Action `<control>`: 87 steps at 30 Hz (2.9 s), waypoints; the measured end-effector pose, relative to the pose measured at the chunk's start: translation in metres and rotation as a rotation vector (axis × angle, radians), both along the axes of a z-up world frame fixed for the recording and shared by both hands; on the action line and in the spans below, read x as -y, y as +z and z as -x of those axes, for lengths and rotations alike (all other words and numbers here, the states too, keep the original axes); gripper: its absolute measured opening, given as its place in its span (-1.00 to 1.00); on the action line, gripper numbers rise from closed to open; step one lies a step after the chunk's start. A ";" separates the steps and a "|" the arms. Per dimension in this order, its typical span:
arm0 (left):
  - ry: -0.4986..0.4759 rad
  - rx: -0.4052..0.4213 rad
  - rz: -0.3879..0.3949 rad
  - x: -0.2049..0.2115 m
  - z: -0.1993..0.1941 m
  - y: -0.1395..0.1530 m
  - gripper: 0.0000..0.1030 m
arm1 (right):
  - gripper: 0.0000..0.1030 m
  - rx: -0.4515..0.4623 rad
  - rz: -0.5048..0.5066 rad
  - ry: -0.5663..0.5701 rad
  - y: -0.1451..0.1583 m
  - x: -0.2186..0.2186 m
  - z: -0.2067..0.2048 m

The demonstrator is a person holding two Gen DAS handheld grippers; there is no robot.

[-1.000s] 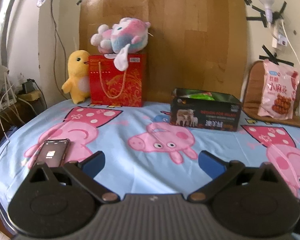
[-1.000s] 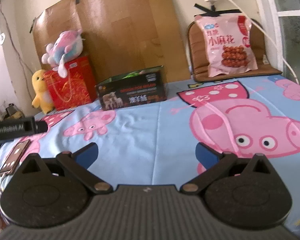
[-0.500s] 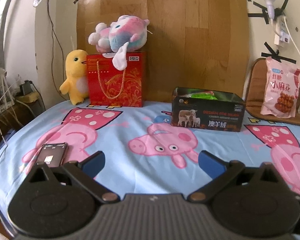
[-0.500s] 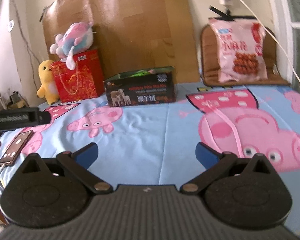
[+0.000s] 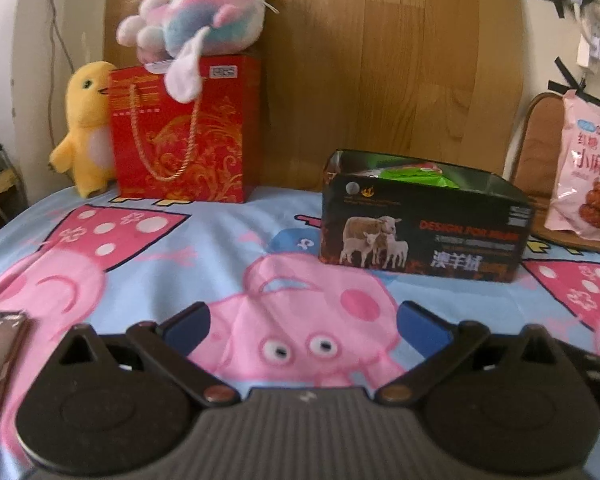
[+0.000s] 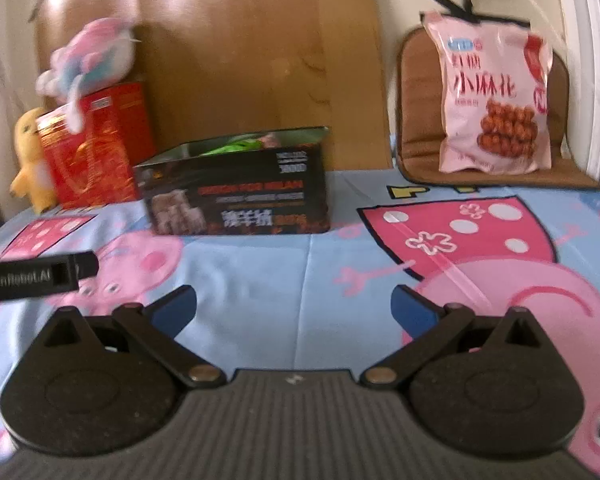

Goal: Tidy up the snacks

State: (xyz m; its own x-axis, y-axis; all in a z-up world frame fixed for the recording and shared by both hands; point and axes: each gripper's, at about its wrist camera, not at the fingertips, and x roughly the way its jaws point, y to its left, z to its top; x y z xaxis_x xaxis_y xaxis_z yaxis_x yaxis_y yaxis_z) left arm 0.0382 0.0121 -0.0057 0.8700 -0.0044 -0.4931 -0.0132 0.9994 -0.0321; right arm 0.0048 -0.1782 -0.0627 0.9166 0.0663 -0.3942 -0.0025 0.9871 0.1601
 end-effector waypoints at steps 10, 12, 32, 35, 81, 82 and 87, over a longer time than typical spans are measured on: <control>-0.081 -0.107 0.019 0.001 -0.021 -0.017 1.00 | 1.00 -0.023 -0.176 -0.032 -0.003 0.018 -0.017; -0.109 -0.131 0.000 0.006 -0.023 -0.018 1.00 | 1.00 -0.035 -0.192 -0.040 -0.004 0.019 -0.019; -0.018 -0.166 -0.050 0.006 -0.026 -0.020 1.00 | 1.00 -0.016 -0.153 0.082 -0.003 0.009 -0.020; 0.015 -0.168 -0.046 0.004 -0.029 -0.020 1.00 | 1.00 0.005 -0.164 0.109 -0.002 0.011 -0.016; 0.070 -0.171 -0.036 0.002 -0.032 -0.021 1.00 | 1.00 0.088 -0.111 0.211 0.001 0.002 0.000; 0.071 -0.171 -0.036 0.002 -0.032 -0.021 1.00 | 1.00 0.086 -0.109 0.209 0.001 0.002 0.000; 0.073 -0.171 -0.040 0.002 -0.035 -0.021 1.00 | 1.00 0.083 -0.107 0.200 0.001 0.001 0.000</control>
